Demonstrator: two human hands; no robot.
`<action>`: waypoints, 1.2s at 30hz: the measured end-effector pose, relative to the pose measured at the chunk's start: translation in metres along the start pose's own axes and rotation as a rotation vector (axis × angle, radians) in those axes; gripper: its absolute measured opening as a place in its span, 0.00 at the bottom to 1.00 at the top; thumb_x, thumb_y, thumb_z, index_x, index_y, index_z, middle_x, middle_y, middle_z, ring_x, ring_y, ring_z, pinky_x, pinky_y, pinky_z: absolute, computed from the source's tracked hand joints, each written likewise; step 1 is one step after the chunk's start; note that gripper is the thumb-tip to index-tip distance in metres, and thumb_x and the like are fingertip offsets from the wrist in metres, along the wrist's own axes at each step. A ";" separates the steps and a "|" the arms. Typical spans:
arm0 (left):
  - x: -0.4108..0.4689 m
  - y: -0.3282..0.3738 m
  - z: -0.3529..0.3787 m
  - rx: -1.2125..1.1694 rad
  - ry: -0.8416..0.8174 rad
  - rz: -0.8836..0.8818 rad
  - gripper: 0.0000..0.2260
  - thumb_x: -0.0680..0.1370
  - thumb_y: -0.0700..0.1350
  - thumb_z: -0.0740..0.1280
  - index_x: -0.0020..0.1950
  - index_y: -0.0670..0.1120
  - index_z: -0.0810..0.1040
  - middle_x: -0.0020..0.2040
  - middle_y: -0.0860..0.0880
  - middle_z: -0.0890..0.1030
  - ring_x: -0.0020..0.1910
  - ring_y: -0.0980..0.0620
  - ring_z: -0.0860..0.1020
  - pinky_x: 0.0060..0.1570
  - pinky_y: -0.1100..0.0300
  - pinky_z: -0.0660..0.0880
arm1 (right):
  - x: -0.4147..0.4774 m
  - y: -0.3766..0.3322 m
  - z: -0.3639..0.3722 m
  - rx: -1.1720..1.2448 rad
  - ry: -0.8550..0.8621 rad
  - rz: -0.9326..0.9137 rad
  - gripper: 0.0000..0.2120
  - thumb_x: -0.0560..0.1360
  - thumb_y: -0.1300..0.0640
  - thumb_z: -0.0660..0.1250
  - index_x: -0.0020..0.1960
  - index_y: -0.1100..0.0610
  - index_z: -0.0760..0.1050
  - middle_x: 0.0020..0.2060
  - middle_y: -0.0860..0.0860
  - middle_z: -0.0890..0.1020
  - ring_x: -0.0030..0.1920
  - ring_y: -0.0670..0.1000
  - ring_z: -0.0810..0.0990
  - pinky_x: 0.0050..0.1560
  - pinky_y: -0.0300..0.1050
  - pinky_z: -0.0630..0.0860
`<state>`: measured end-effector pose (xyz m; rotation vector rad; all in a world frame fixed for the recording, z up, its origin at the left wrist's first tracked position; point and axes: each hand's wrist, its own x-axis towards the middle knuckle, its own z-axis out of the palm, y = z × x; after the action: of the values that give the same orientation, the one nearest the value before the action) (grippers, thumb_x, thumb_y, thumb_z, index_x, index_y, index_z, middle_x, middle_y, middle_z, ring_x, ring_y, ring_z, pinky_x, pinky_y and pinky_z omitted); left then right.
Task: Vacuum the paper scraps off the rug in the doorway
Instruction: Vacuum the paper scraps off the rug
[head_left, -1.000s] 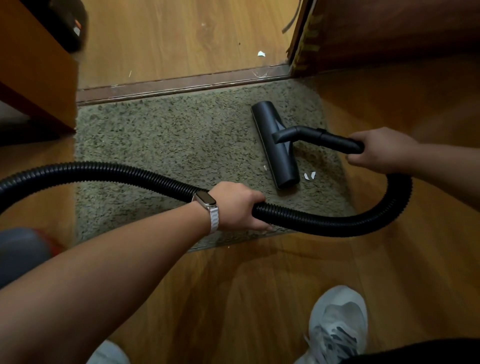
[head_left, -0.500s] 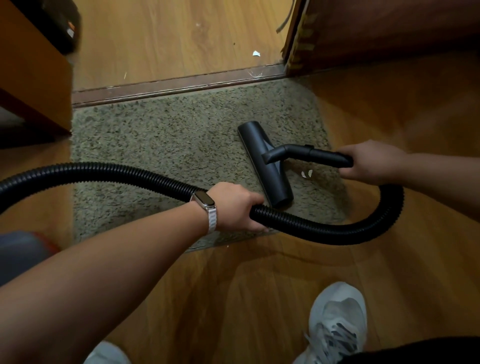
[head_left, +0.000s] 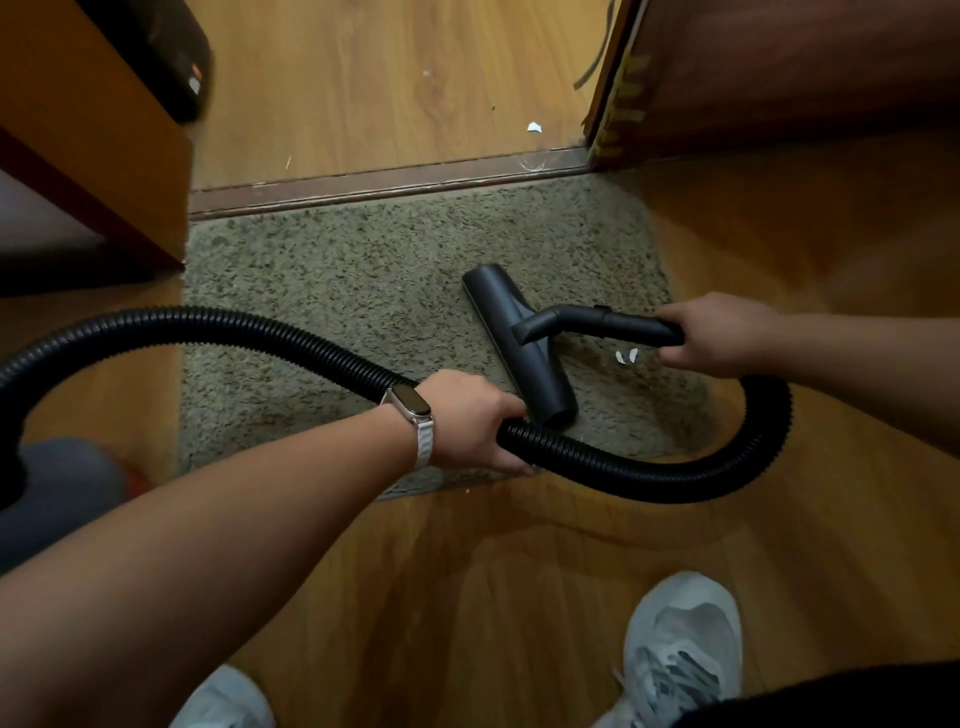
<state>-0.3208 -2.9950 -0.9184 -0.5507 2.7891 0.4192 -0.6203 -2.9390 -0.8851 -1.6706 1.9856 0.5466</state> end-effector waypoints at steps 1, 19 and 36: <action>0.000 0.001 -0.001 -0.002 0.000 -0.005 0.22 0.70 0.73 0.63 0.43 0.54 0.70 0.38 0.53 0.79 0.38 0.49 0.78 0.37 0.58 0.75 | -0.001 0.004 0.000 0.001 -0.004 0.012 0.05 0.78 0.47 0.65 0.52 0.46 0.74 0.36 0.49 0.79 0.35 0.49 0.78 0.31 0.44 0.70; 0.044 0.034 -0.007 0.007 0.084 -0.003 0.24 0.71 0.72 0.63 0.48 0.52 0.75 0.36 0.55 0.72 0.40 0.48 0.79 0.36 0.57 0.73 | -0.043 0.081 0.012 0.119 0.003 0.185 0.10 0.78 0.46 0.66 0.58 0.47 0.74 0.37 0.51 0.79 0.35 0.51 0.79 0.32 0.46 0.72; 0.082 0.056 0.015 0.019 0.101 0.051 0.29 0.68 0.74 0.54 0.47 0.52 0.75 0.41 0.52 0.80 0.41 0.46 0.80 0.37 0.55 0.74 | -0.055 0.113 0.053 0.217 -0.004 0.205 0.12 0.78 0.47 0.66 0.59 0.49 0.74 0.36 0.49 0.78 0.32 0.48 0.76 0.29 0.43 0.67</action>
<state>-0.4135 -2.9675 -0.9450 -0.5111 2.9061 0.3849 -0.7187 -2.8449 -0.8950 -1.3455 2.1425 0.3876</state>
